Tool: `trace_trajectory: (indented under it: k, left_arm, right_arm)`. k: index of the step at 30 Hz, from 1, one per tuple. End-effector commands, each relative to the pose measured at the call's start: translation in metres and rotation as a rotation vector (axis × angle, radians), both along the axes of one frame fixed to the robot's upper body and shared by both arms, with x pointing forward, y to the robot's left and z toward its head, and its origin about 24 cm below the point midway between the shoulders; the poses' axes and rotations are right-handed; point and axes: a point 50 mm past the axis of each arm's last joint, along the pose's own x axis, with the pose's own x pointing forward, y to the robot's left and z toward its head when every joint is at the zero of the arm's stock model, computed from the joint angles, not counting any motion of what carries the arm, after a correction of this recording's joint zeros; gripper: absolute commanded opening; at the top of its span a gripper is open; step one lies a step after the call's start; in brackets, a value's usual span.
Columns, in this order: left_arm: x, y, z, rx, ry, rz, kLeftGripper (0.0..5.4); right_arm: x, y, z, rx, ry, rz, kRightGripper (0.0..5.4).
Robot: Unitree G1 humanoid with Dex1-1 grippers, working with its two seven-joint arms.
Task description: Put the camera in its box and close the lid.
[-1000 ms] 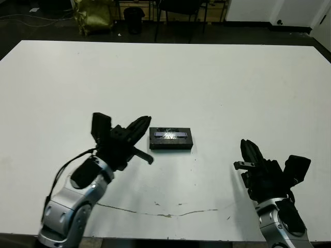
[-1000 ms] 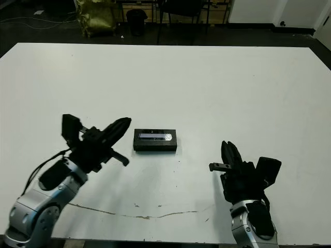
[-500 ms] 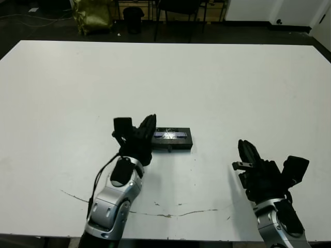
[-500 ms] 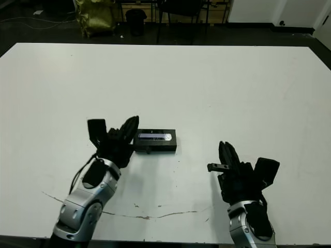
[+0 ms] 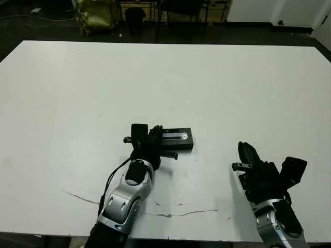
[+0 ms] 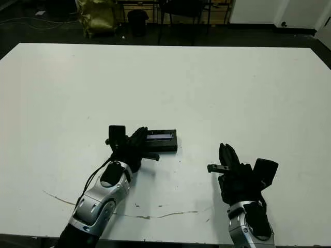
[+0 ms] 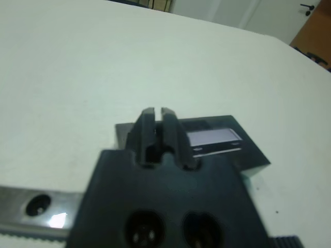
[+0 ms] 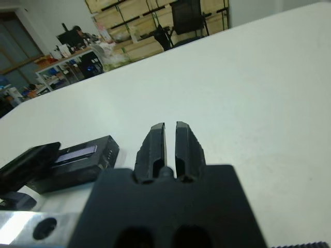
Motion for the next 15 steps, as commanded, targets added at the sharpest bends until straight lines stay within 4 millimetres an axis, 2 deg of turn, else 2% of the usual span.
trace_trajectory:
  k: [1, 7, 15]
  left_arm:
    - [-0.006, -0.020, -0.017, -0.011, 0.147, -0.024, 0.03]
    - [-0.006, -0.014, -0.027, 0.008, 0.178, -0.028, 0.03]
    - [-0.007, -0.012, -0.025, 0.024, 0.165, -0.086, 0.03]
  right_arm:
    - [-0.002, -0.002, -0.007, -0.003, 0.032, -0.007, 0.00]
    - [0.001, -0.003, -0.007, 0.028, 0.010, 0.029, 0.00]
    - [-0.002, -0.001, -0.006, 0.025, 0.018, 0.005, 0.00]
